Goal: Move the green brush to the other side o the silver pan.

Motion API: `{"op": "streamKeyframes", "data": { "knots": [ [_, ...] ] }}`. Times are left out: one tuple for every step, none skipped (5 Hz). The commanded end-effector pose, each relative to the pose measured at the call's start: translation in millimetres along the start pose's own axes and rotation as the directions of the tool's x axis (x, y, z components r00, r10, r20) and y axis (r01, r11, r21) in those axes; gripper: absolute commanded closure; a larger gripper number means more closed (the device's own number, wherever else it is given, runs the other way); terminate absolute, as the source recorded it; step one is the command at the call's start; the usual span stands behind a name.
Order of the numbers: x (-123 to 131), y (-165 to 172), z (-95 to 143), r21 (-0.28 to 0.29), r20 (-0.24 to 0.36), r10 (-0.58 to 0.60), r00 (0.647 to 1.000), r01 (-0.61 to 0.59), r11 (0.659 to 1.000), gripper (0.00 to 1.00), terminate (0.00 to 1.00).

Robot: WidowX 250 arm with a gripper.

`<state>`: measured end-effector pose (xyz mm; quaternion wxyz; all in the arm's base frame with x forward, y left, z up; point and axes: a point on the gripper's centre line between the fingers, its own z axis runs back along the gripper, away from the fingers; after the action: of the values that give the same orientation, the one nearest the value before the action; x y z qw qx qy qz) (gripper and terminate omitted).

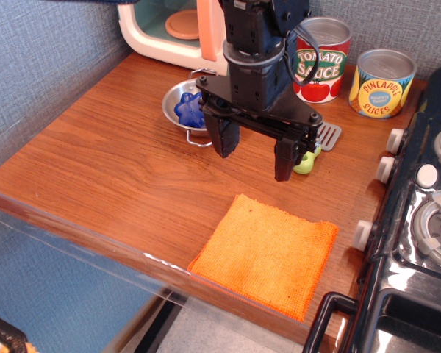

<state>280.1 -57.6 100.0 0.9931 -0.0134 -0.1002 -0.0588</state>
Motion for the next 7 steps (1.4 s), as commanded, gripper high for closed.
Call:
{"op": "streamKeyframes", "data": {
  "knots": [
    [0.0,0.0,0.0,0.000,0.000,0.000,1.000,0.000,1.000,0.00,0.00],
    [16.1,2.9,-19.5,-0.012,0.064,0.033,0.997,-0.032,0.999,0.00,0.00],
    [42.0,10.5,-39.0,-0.004,0.069,0.071,0.995,-0.071,0.997,0.00,0.00],
    [73.6,16.9,-63.6,-0.006,0.066,0.101,0.993,-0.101,0.995,0.00,0.00],
    [92.3,14.6,-79.7,-0.005,0.052,0.098,0.994,-0.098,0.995,0.00,0.00],
    [95.3,4.1,-90.8,-0.023,0.043,0.088,0.995,-0.087,0.996,0.00,0.00],
    [92.2,-0.9,-96.3,-0.035,0.030,0.100,0.995,-0.099,0.995,0.00,0.00]
  ]
}}
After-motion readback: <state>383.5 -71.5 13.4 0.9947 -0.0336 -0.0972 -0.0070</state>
